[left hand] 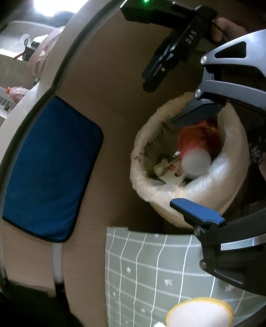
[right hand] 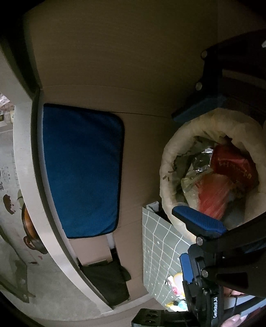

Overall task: Collect trash
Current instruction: 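Move both tools back to the remaining wrappers on the table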

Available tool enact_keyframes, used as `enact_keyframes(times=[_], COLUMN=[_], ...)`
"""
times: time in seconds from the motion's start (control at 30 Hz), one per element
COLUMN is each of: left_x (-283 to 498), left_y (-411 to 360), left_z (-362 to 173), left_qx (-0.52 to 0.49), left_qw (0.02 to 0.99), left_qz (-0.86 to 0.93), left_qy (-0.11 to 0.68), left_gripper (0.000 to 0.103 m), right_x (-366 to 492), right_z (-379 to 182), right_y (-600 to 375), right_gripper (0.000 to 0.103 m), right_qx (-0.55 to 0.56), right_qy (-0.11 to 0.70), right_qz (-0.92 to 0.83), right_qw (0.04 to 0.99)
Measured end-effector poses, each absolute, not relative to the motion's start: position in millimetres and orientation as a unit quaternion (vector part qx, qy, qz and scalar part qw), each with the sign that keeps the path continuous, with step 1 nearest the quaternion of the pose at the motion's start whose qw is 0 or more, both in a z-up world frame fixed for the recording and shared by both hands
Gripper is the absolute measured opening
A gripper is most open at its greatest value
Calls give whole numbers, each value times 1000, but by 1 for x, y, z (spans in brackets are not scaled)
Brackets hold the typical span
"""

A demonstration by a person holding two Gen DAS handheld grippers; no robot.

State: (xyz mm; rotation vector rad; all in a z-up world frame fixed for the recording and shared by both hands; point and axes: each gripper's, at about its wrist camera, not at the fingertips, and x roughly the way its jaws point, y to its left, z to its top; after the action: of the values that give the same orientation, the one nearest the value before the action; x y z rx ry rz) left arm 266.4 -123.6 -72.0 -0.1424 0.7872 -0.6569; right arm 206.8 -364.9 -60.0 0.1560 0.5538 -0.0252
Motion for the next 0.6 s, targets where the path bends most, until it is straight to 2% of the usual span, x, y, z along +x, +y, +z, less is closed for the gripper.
enact_keyframes(times=[0.3, 0.6], left_x=[238, 194], left_y=[-53, 111], left_z=[-50, -33], left_qx=[-59, -112], left_qw=[917, 953], left_qz=[-210, -34], left_qy=[333, 280], left_gripper=[73, 73], right_x=[199, 203], right_z=[-53, -39], right_y=[-347, -272], right_gripper=[82, 82], right_qx=[96, 51], right_qy=[258, 242], right_qz=[55, 121], right_qw=[960, 961])
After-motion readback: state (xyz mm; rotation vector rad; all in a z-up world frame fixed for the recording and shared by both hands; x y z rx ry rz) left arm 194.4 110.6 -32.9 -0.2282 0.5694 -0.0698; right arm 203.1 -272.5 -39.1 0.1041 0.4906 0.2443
